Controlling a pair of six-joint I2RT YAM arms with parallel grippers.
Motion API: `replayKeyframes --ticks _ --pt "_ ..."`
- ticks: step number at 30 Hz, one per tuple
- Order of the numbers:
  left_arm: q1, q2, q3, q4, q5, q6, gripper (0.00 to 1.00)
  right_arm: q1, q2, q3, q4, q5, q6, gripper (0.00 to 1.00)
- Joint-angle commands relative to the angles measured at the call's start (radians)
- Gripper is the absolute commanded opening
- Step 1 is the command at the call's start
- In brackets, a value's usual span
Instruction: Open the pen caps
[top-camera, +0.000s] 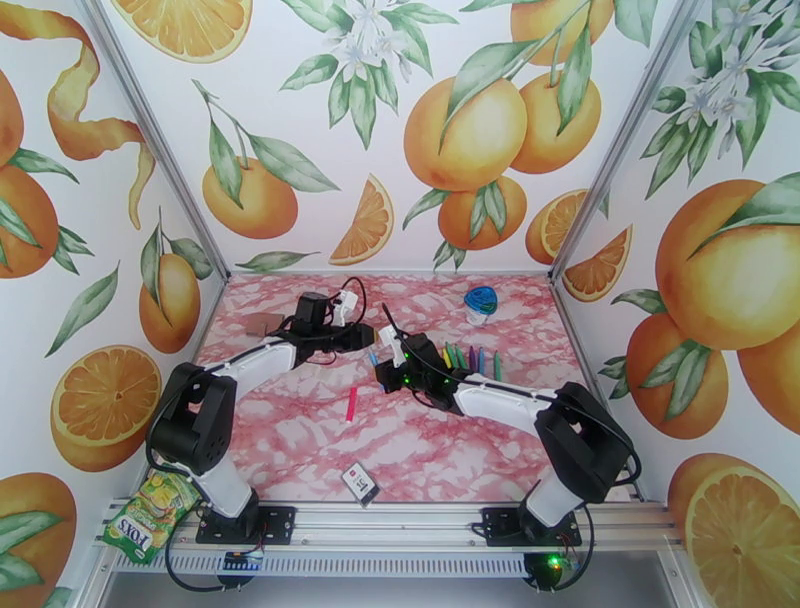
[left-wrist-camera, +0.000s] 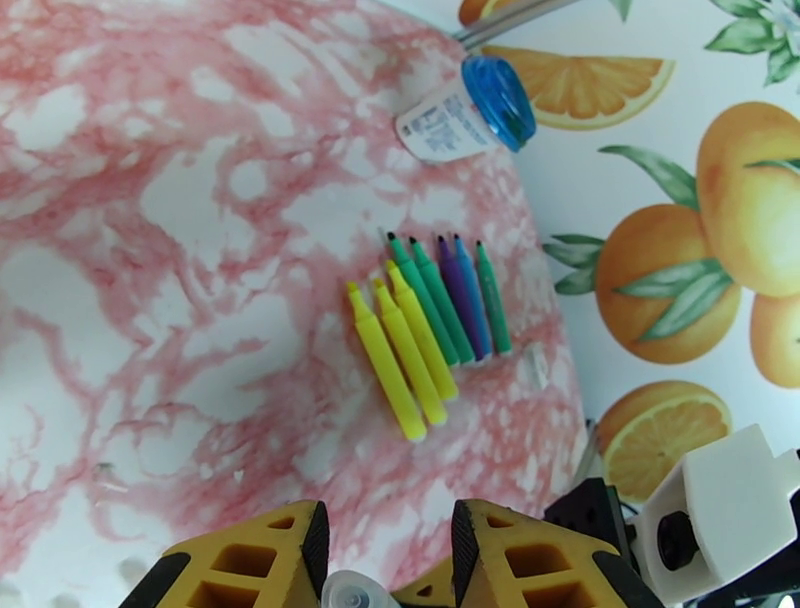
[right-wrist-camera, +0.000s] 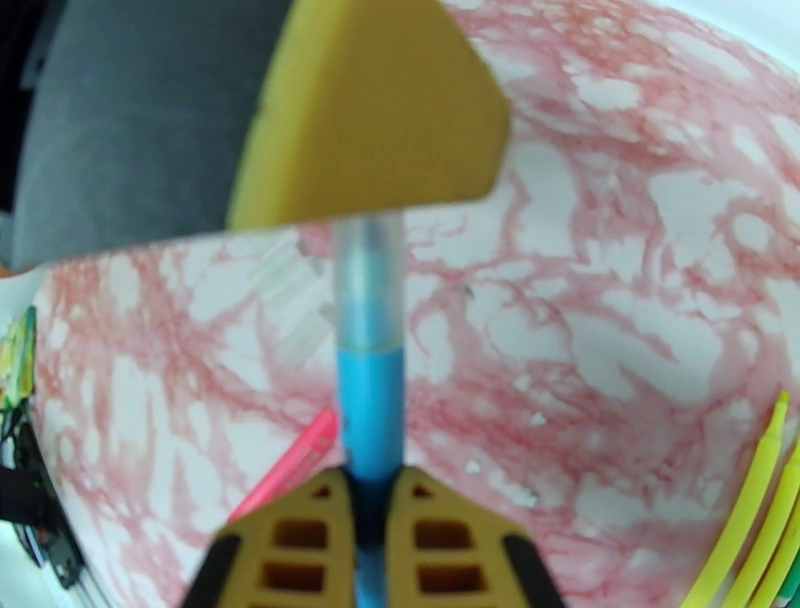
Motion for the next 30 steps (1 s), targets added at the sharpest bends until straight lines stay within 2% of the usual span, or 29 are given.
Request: replayKeyframes --ticks 1,10,17,22,25,27,30 --pt "-0.009 0.015 0.04 0.017 0.026 0.02 0.38 0.009 -0.037 0.019 0.052 0.0 -0.016 0.09" --pt "-0.028 0.037 0.067 -0.023 0.024 0.053 0.27 0.008 -0.05 0.02 0.044 0.015 -0.023 0.09" --pt "-0.028 0.042 0.07 -0.023 0.03 0.055 0.12 0.008 -0.05 0.019 0.043 0.023 -0.024 0.09" --pt "-0.029 0.041 0.075 -0.064 -0.008 0.086 0.17 0.007 -0.052 0.016 0.039 0.034 -0.019 0.12" --pt "-0.027 0.04 0.098 -0.146 -0.069 0.135 0.23 0.007 -0.051 0.014 0.028 0.051 -0.013 0.14" --pt "-0.023 0.042 0.117 -0.206 -0.127 0.179 0.3 0.007 -0.048 0.011 0.025 0.064 -0.009 0.16" --pt "-0.01 0.057 0.143 -0.251 -0.194 0.232 0.36 0.001 -0.044 0.005 0.029 0.08 0.003 0.18"
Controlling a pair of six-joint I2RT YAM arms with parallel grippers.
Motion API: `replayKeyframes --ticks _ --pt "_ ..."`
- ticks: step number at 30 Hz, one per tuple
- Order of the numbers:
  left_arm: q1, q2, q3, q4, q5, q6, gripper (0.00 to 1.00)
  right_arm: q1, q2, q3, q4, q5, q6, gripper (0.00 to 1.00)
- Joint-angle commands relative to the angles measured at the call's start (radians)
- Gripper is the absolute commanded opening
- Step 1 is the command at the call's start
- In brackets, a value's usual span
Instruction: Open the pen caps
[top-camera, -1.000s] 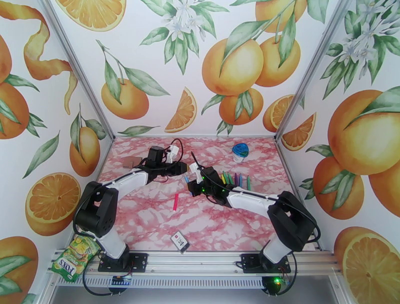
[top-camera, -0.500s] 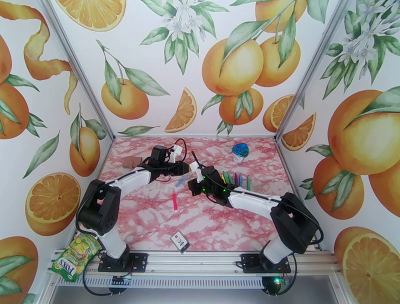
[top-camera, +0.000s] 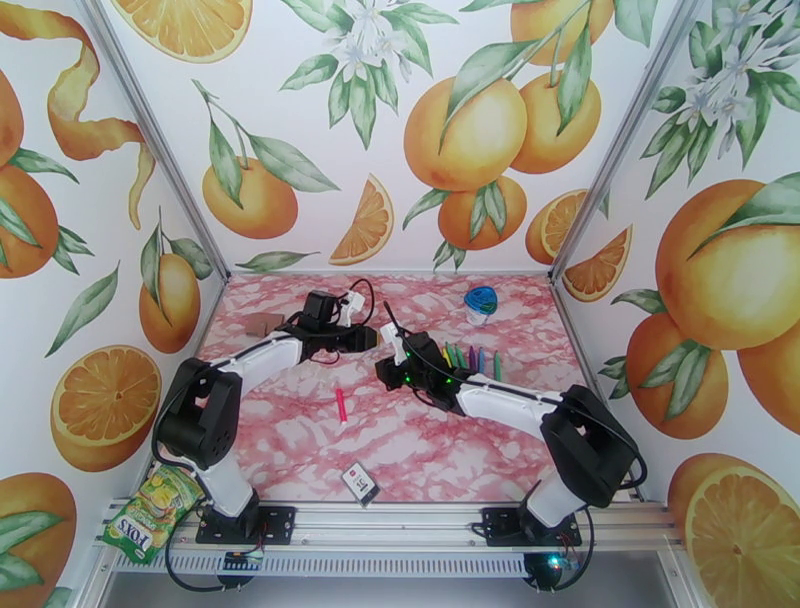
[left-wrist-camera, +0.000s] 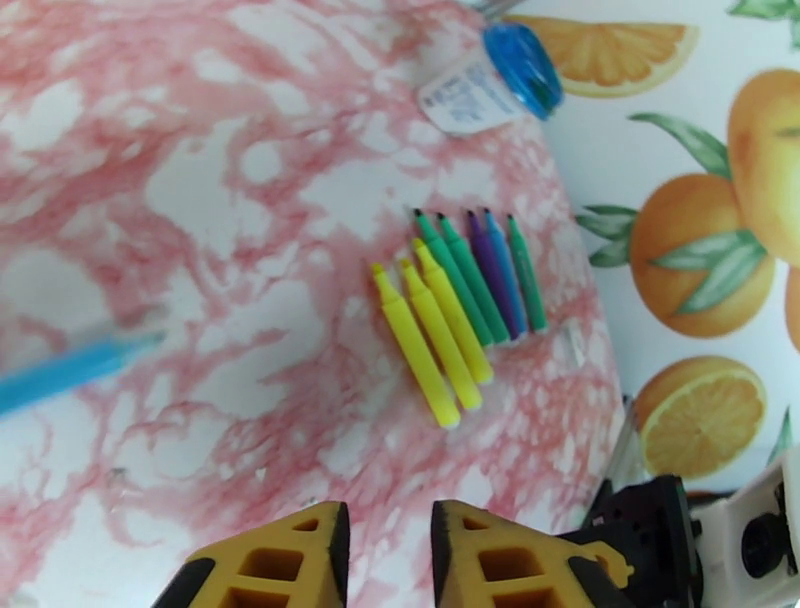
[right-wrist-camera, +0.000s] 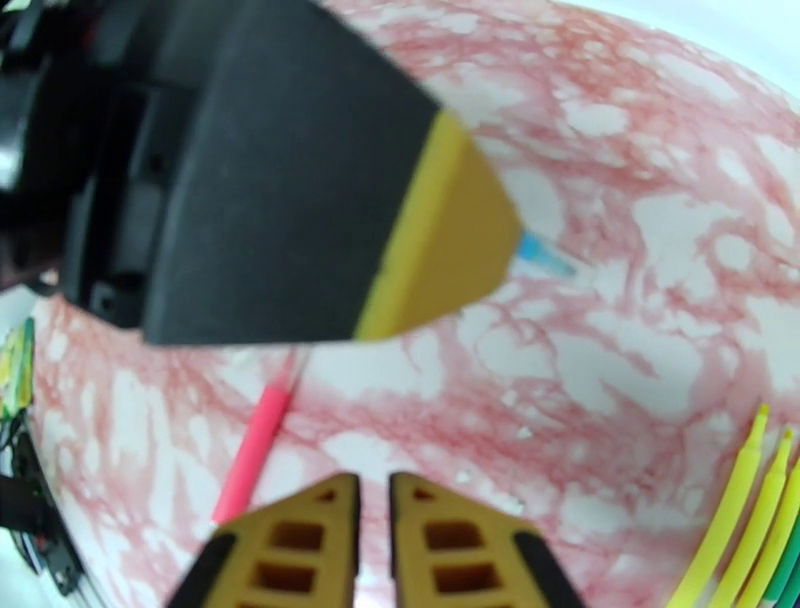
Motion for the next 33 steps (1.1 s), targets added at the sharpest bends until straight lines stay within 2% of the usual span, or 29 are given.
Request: replayKeyframes --ticks 1,4,6,11,20,27,33 --pt "0.019 0.03 0.067 -0.095 -0.105 0.099 0.38 -0.002 -0.018 0.001 0.031 0.04 0.015 0.18" --pt "0.046 0.088 0.145 -0.133 -0.159 0.159 0.46 -0.006 -0.016 -0.008 0.043 0.038 0.026 0.18" --pt "0.059 0.148 0.227 -0.173 -0.187 0.198 0.46 -0.007 -0.015 -0.01 0.046 0.036 0.03 0.18" --pt "0.083 0.384 0.498 -0.277 -0.225 0.248 0.39 -0.009 -0.028 -0.029 0.054 0.041 0.037 0.18" --pt "0.092 0.742 0.978 -0.518 -0.284 0.298 0.36 -0.02 -0.072 -0.083 0.059 0.065 0.04 0.18" --pt "0.088 0.76 0.988 -0.58 -0.296 0.324 0.35 -0.036 -0.074 -0.095 0.068 0.069 0.046 0.18" --pt "0.071 0.702 0.894 -0.596 -0.27 0.357 0.34 -0.045 -0.047 -0.079 0.072 0.063 0.056 0.18"
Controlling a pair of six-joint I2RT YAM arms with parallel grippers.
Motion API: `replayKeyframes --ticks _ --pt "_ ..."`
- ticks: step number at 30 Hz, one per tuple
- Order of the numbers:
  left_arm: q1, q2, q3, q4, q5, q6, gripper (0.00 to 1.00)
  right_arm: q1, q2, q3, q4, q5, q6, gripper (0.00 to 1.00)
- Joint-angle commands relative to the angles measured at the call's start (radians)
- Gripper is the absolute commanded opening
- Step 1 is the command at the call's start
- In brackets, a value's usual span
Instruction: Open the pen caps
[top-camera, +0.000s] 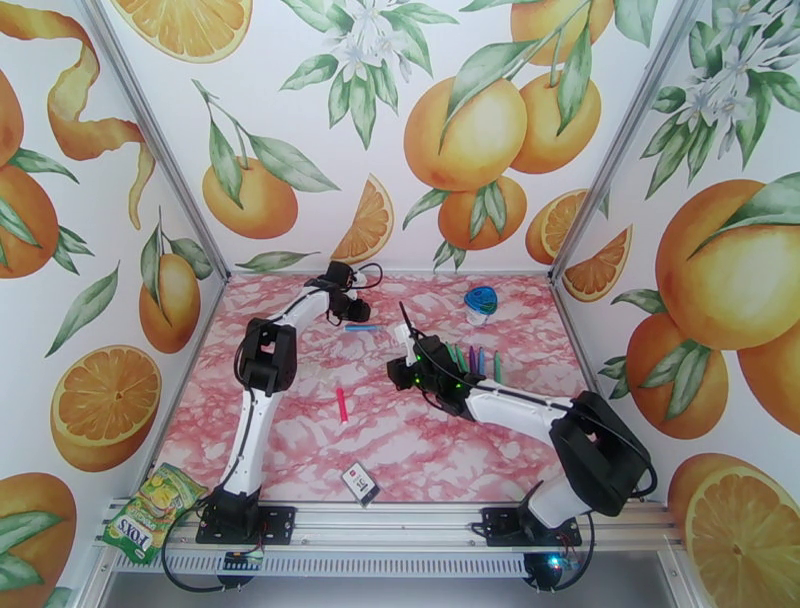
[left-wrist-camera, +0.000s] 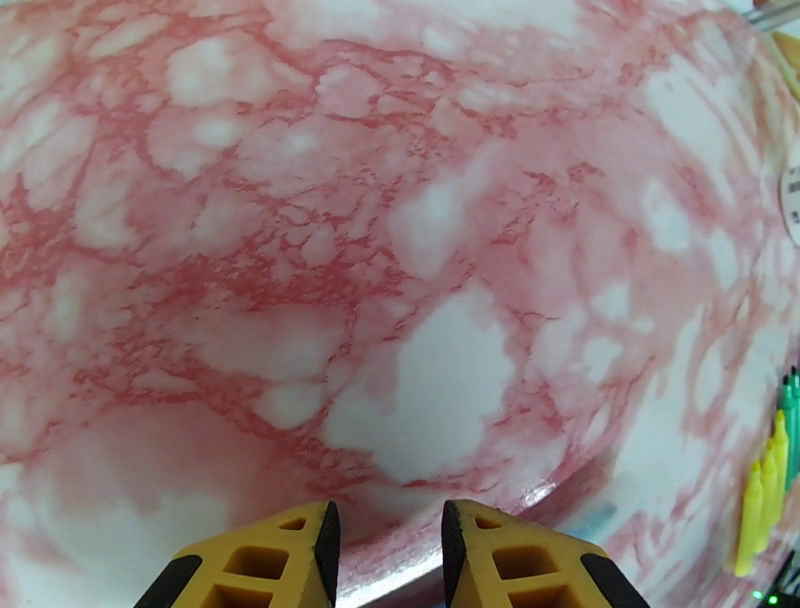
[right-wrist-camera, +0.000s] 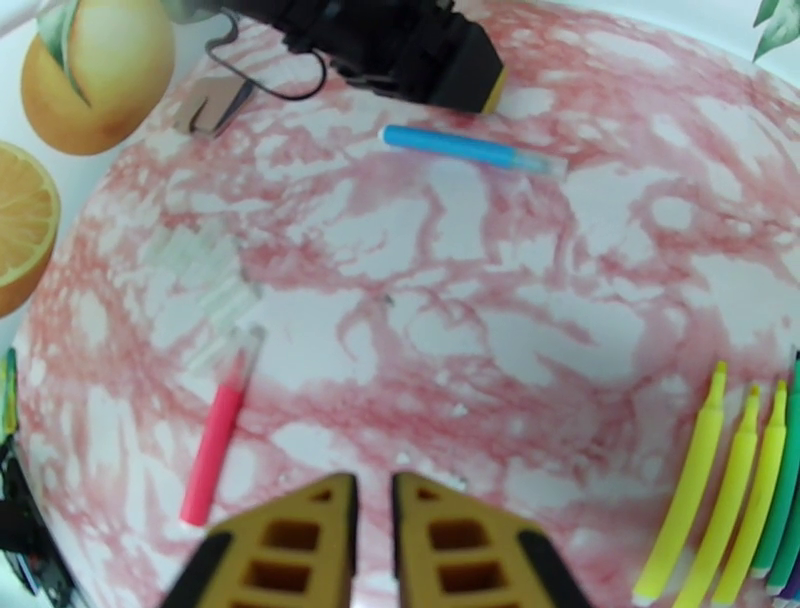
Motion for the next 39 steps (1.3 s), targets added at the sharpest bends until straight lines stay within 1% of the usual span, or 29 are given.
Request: replayKeyframes --ticks 1,15,21,25,27,29,33,36,39 --pt "-0.024 -0.052 -0.065 -0.1 0.02 0.038 0.34 -0.007 0.01 0.005 0.035 0.024 0.023 0.18" --pt "-0.088 -0.193 -0.325 -0.08 0.102 0.032 0.37 -0.039 0.002 -0.021 0.041 0.059 0.066 0.19" --pt "-0.098 -0.245 -0.416 -0.051 0.118 0.002 0.38 -0.042 0.029 -0.009 0.011 0.062 0.083 0.19" --pt "-0.103 -0.269 -0.465 -0.034 0.123 -0.005 0.4 -0.046 0.082 0.03 -0.035 0.054 0.099 0.17" --pt "-0.103 -0.276 -0.48 -0.026 0.114 -0.007 0.4 -0.046 0.123 0.051 -0.042 0.025 0.111 0.17" --pt "-0.102 -0.288 -0.491 -0.018 0.079 -0.009 0.4 -0.047 0.166 0.071 -0.032 -0.013 0.128 0.17" --pt "-0.097 -0.313 -0.499 -0.005 0.03 -0.008 0.44 -0.047 0.229 0.094 0.014 -0.066 0.163 0.17" --pt "-0.088 -0.32 -0.488 -0.022 -0.003 0.001 0.44 -0.045 0.275 0.13 0.022 -0.102 0.173 0.16" --pt "-0.075 -0.325 -0.482 -0.047 -0.035 0.014 0.41 -0.039 0.316 0.161 0.022 -0.127 0.186 0.16"
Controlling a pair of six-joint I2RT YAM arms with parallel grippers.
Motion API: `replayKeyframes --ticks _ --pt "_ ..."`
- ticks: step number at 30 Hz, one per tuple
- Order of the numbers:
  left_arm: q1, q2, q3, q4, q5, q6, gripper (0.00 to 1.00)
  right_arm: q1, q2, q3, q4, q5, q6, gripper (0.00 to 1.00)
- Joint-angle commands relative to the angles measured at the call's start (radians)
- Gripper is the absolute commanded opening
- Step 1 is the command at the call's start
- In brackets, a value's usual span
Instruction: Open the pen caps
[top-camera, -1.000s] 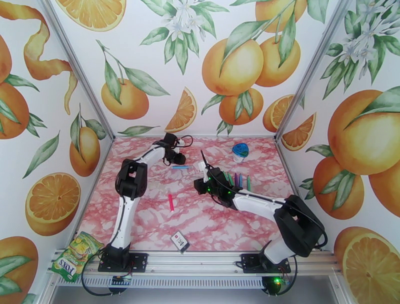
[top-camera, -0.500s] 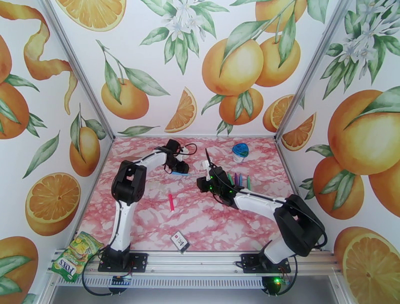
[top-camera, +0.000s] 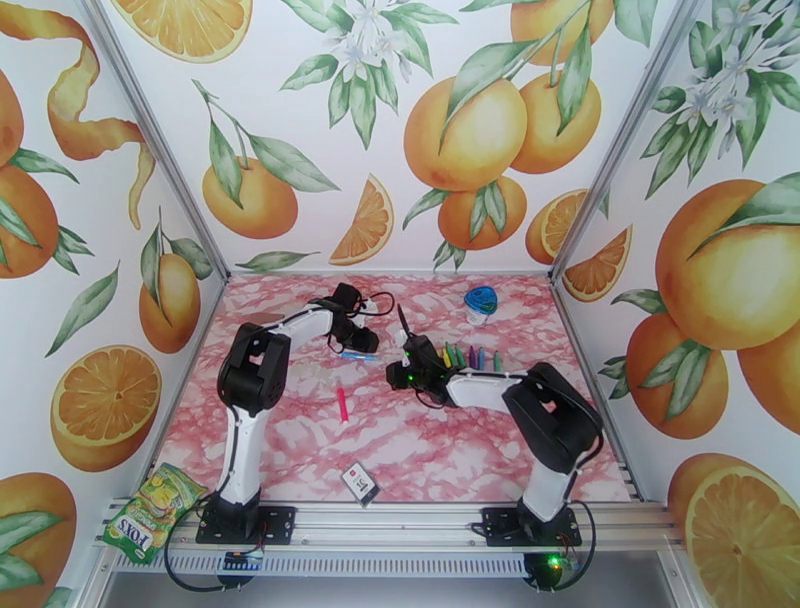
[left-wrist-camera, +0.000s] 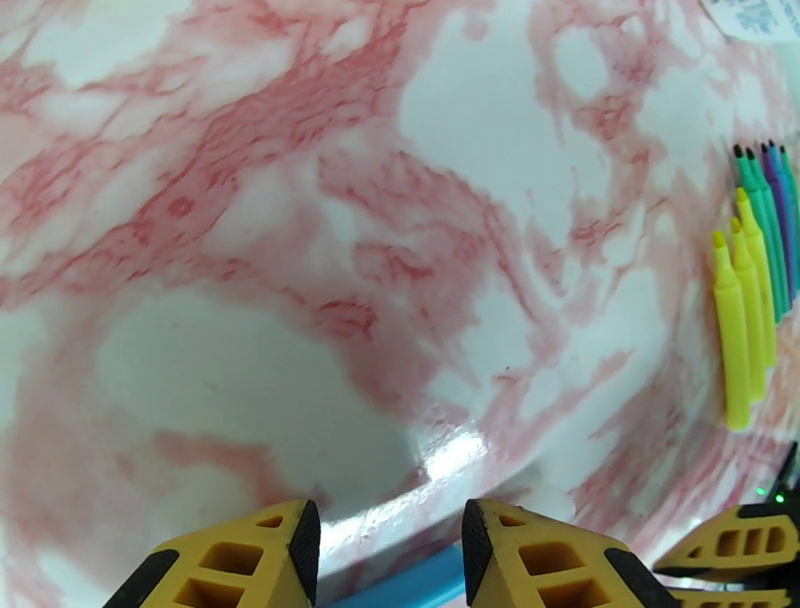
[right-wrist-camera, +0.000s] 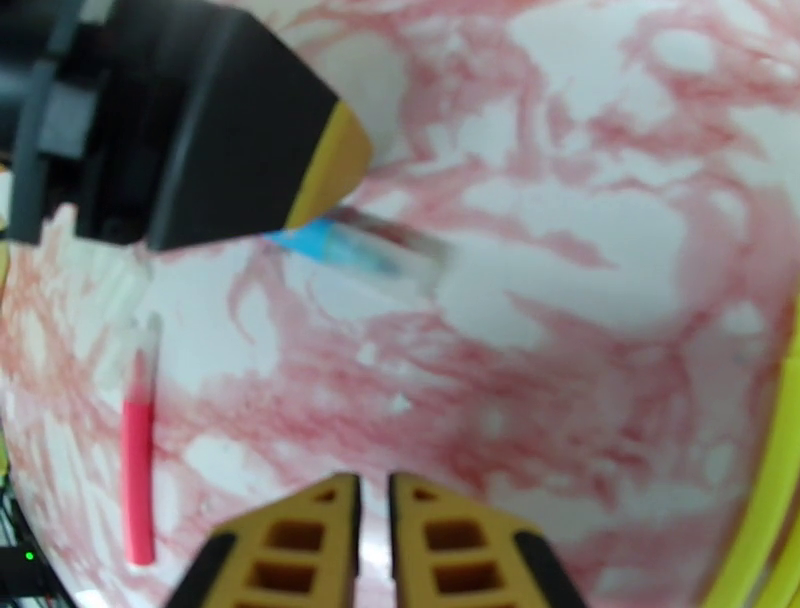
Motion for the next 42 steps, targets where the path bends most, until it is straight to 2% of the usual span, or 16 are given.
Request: replayKeyframes --ticks 1,8,13,19,34,42 --pt "0.019 -0.036 -0.015 -0.093 -0.077 0.01 0.4 0.007 0.045 0.055 0.036 -0.057 0.028 0.16" --pt "0.044 -0.076 -0.067 -0.1 -0.117 0.025 0.34 0.021 0.14 0.138 0.019 -0.037 0.059 0.16" --pt "0.047 -0.091 -0.086 -0.114 -0.139 0.043 0.21 0.019 0.197 0.213 -0.037 0.015 0.073 0.15" --pt "0.044 -0.1 -0.094 -0.124 -0.087 0.059 0.15 0.012 0.246 0.275 -0.087 0.068 0.091 0.16" --pt "0.011 -0.157 -0.196 -0.055 0.115 0.005 0.14 -0.016 0.277 0.342 -0.111 0.068 0.079 0.18" --pt "0.016 -0.175 -0.253 0.009 0.067 -0.071 0.15 -0.019 0.239 0.307 -0.128 0.053 0.025 0.19"
